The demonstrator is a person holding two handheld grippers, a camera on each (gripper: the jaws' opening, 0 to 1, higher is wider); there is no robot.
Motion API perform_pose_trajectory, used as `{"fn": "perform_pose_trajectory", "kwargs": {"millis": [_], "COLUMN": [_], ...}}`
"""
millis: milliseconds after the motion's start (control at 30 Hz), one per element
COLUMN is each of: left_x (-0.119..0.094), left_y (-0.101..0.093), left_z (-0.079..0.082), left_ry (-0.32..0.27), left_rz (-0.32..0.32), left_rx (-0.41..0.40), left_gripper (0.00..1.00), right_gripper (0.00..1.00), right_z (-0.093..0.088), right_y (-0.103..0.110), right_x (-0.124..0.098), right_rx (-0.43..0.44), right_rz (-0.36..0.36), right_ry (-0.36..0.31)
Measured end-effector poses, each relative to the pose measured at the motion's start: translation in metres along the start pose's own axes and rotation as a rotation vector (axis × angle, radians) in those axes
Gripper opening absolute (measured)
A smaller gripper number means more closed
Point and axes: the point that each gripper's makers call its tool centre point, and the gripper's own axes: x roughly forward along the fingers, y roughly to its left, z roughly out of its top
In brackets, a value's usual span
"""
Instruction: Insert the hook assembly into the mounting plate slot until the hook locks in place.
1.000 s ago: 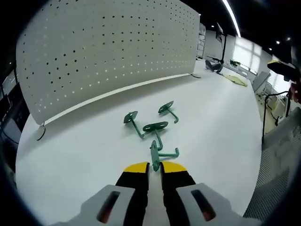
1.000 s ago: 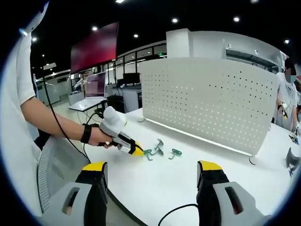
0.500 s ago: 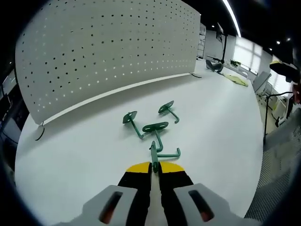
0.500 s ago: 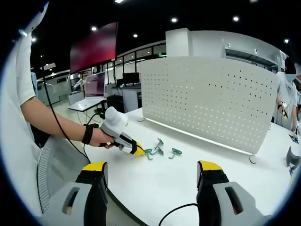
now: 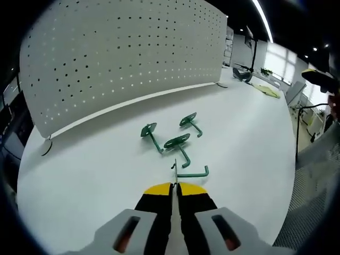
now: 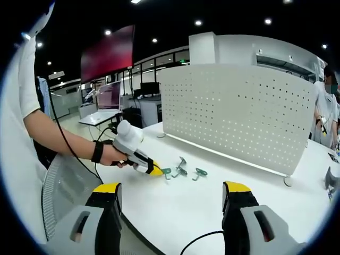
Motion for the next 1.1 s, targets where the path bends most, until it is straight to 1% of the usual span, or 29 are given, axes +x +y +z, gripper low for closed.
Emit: {"fn": "perform_pose_trajectory", "kwargs": {"millis": [133, 233, 433, 567, 800, 1100], "left_x": [-0.006, -0.012, -0.022, -0.029, -0.042, -0.060], "left_y": [-0.002, -0.005, -0.007, -0.007, -0.010, -0.018], "left_z": [0.002, 0.008, 0.016, 0.019, 0.026, 0.045], "left_ry": [-0.018, -0.048, -0.089, -0.111, -0.142, -0.202], "left_rz": [-0.013, -0.022, -0.026, -0.026, -0.024, -0.027], "left_rx": [-0.023, -0.055, -0.070, -0.085, -0.084, -0.083], "left_gripper": [0.04, 0.03, 0.03, 0.03, 0.03, 0.03], "right_gripper": [0.78, 0.78, 0.77, 0.76, 0.75, 0.74], "right_z": [0.001, 0.003, 0.008, 0.010, 0.011, 0.017], "right_y": [0.001, 0.003, 0.005, 0.007, 0.009, 0.011], "right_x": [0.001, 0.002, 0.006, 0.008, 0.011, 0.017], "right_rx": [-0.002, -0.007, -0.016, -0.024, -0.021, -0.013], "right_rz": [0.011, 0.019, 0.037, 0.049, 0.063, 0.085], "right_ry": [-0.004, -0.005, -0.013, -0.016, -0.020, -0.042]}}
